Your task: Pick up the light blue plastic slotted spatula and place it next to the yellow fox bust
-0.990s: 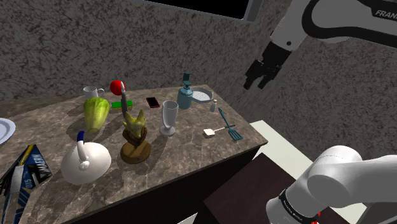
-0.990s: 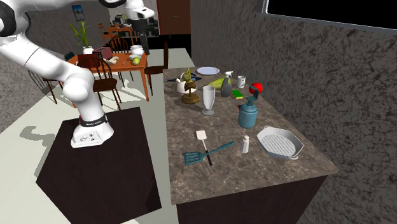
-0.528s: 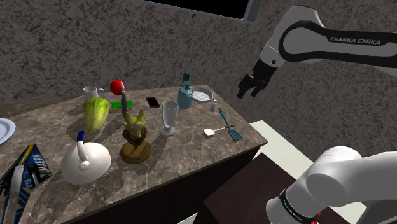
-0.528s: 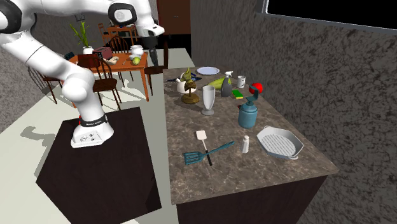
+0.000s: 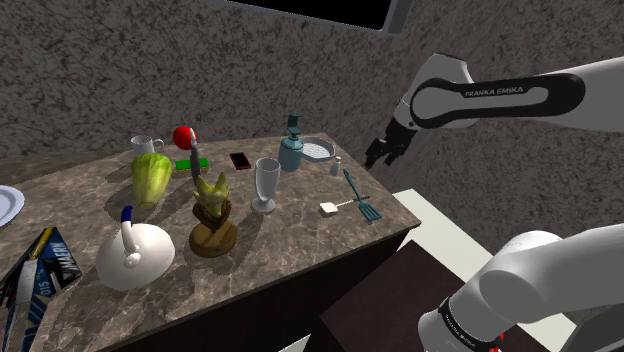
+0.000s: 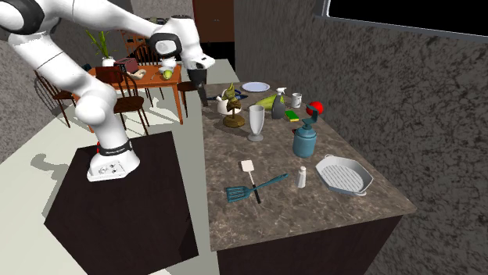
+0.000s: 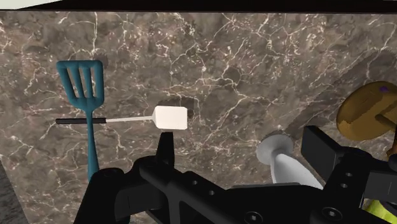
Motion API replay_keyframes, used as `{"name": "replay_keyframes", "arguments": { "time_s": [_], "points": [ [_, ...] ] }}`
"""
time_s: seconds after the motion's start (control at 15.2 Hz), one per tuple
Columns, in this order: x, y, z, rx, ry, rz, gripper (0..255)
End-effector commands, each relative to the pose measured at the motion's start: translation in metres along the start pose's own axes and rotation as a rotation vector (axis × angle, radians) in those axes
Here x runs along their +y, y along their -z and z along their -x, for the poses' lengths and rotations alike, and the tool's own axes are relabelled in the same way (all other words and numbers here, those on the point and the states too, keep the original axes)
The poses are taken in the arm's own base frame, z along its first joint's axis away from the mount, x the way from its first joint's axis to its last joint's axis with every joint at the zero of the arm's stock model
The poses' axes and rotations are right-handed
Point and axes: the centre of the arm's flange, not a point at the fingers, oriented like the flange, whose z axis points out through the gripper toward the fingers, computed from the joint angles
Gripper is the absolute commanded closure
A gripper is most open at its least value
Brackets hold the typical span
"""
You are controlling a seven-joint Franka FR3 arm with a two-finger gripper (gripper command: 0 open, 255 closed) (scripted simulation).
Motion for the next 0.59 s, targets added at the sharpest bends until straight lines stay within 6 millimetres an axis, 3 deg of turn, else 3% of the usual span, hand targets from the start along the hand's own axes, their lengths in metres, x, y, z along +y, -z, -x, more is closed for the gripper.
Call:
{"name": "replay_keyframes", "arguments": {
  "time_s": [0.0,0.53],
  "points": [
    [0.013,-0.019,-0.006,0.007,-0.002,0.008,0],
    [0.066,-0.101,-0.036,0.027,-0.013,0.035,0]
  ]
}}
